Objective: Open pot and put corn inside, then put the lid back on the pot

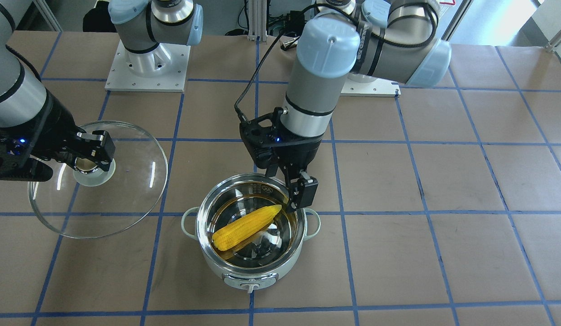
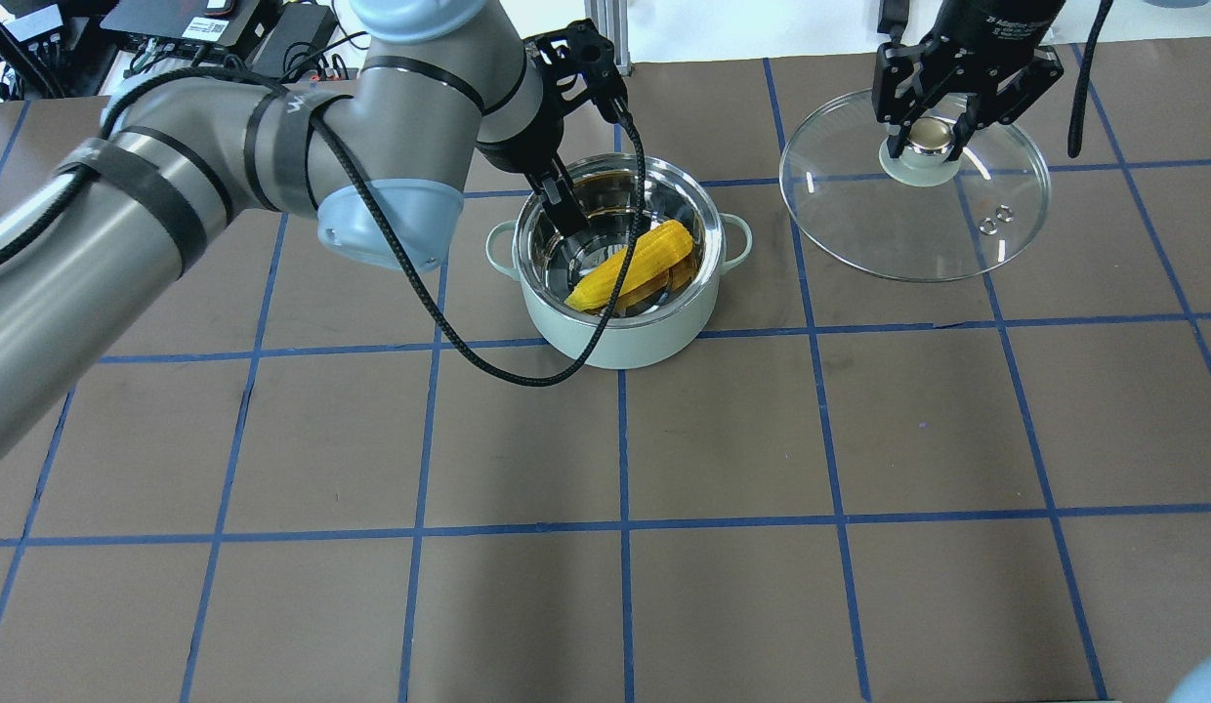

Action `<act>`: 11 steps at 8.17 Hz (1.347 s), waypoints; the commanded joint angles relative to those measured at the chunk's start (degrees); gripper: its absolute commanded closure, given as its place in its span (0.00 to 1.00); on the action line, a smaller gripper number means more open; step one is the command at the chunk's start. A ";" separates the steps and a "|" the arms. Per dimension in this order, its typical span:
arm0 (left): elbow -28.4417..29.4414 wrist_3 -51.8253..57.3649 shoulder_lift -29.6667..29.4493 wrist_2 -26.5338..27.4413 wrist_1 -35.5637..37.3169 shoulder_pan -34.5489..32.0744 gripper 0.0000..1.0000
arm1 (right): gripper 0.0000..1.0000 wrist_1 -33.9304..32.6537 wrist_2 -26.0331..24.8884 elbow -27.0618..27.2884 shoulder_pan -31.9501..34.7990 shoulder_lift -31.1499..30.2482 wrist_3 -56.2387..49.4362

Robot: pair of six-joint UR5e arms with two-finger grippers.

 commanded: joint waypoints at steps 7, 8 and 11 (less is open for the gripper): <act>0.21 -34.76 13.98 -2.44 -23.00 21.74 0.00 | 0.93 -20.67 14.38 -0.16 18.39 9.14 28.28; -0.05 -36.32 14.68 -0.24 -23.19 22.72 0.00 | 0.93 -20.95 15.01 -0.16 18.48 9.59 29.34; -0.32 -41.22 14.69 5.33 -27.49 25.01 0.00 | 0.92 -22.45 16.42 -0.16 18.48 12.92 31.01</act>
